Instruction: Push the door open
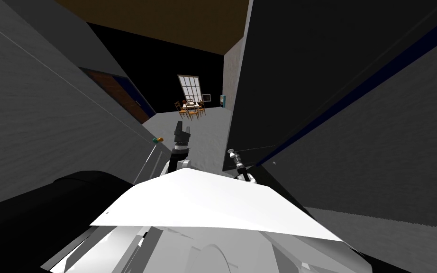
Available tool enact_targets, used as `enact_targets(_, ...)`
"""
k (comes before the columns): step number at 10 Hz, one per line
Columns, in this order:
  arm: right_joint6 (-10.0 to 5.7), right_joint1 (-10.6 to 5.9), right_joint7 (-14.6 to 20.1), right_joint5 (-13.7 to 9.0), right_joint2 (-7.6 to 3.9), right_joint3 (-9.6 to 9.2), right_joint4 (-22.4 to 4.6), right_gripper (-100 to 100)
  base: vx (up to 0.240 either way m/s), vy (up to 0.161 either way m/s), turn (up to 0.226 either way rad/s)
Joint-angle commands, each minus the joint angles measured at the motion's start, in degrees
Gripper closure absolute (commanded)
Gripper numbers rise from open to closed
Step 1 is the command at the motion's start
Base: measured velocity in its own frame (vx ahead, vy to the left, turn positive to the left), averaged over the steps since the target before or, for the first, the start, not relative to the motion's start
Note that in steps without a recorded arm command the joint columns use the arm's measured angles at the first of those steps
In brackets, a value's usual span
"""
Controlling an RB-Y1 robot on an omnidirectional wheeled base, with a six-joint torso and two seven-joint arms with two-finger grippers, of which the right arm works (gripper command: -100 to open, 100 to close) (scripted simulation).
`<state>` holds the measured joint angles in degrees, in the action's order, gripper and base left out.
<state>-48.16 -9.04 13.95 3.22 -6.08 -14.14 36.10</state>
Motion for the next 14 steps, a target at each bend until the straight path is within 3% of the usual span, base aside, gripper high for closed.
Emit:
enact_targets(1,-0.64,-0.94,2.9,-1.1,0.24,-0.59,-0.4,100,0.045,0.033,-0.051)
enact_targets(2,-0.64,-0.94,3.2,-1.1,0.24,-0.59,-0.4,100,0.04,0.026,-0.026)
enact_targets(6,-0.59,-1.59,9.8,-3.7,0.29,-2.22,-1.1,100,0.045,0.045,-0.061)
enact_targets(8,-0.59,-1.59,10.3,-3.7,0.29,-2.22,-1.1,100,0.031,0.016,-0.01)
enact_targets(9,-0.57,-1.81,12.7,-4.5,0.31,-2.76,-1.3,100,0.031,0.02,-0.059)
enact_targets(12,-0.57,-1.81,12.7,-4.5,0.31,-2.76,-1.3,100,0.016,0.012,-0.009)
enact_targets(13,-0.55,-2.02,15.1,-5.4,0.34,-3.29,-1.6,100,0.025,0.021,-0.056)
enact_targets(14,-0.55,-2.02,15.1,-5.4,0.34,-3.29,-1.6,100,0.028,0.028,-0.048)
